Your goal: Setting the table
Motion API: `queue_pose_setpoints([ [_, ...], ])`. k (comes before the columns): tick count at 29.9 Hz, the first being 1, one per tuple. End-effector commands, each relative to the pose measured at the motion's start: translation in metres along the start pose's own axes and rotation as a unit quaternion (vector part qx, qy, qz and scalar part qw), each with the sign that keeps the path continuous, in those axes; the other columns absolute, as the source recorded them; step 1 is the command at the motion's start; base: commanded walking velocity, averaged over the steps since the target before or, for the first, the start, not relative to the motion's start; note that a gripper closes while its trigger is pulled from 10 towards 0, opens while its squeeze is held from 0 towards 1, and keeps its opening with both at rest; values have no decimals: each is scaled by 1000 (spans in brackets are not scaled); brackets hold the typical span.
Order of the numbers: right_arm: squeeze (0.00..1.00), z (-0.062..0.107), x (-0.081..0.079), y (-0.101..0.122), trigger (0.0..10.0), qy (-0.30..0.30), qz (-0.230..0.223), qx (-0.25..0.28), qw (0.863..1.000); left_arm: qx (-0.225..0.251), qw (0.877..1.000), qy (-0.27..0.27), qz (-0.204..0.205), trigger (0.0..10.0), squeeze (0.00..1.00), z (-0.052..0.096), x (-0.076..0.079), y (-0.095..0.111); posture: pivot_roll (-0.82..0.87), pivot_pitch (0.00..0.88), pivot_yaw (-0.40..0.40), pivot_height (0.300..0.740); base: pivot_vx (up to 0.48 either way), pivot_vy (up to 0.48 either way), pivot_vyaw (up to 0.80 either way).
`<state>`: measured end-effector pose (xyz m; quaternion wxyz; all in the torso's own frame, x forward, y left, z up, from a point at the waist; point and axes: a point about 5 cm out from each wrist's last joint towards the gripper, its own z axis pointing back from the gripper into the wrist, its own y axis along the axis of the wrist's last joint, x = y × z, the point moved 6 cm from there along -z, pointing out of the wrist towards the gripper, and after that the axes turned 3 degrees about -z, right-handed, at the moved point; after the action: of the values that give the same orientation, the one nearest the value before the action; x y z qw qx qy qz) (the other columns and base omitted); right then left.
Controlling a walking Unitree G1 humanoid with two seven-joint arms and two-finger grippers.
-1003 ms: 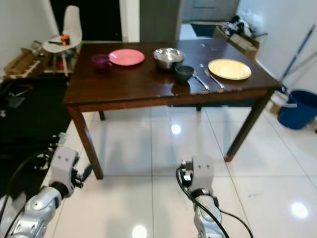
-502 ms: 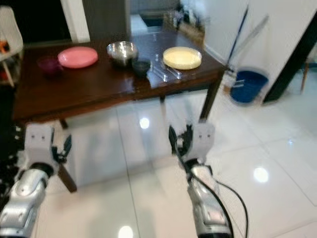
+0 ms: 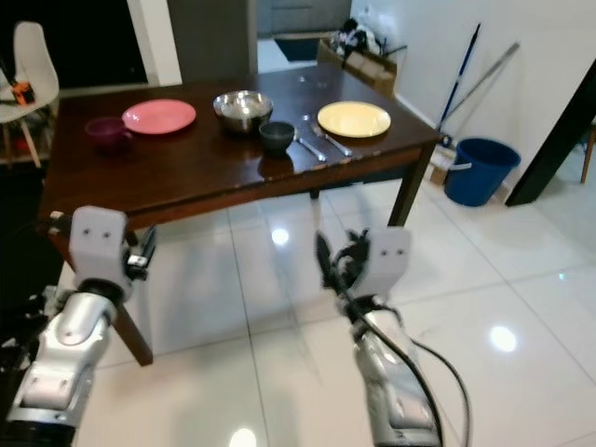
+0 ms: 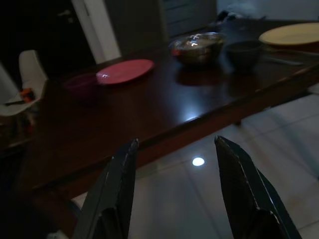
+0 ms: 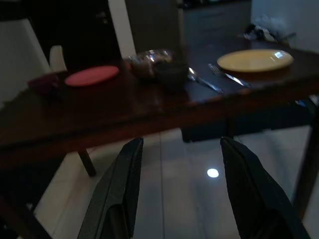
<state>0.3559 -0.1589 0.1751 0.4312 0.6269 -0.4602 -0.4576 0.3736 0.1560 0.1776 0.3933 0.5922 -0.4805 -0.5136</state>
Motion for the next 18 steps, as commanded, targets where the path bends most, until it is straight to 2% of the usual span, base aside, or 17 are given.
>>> queue_pose_setpoints([
  [1,0,0,-13,1,10000,20,-15,0,1000,-14,1000,15,-8,10000,0,3,-10,-7,-56,0,114,740,480,0,0],
  [5,0,-1,-24,4,10000,52,-20,0,998,-16,1000,12,-7,10000,0,3,-6,-8,-52,0,112,740,480,0,0],
  [18,0,0,-37,5,10000,95,-20,-9,995,-19,1000,10,-7,10000,0,4,-5,-8,-49,0,113,740,480,0,0],
])
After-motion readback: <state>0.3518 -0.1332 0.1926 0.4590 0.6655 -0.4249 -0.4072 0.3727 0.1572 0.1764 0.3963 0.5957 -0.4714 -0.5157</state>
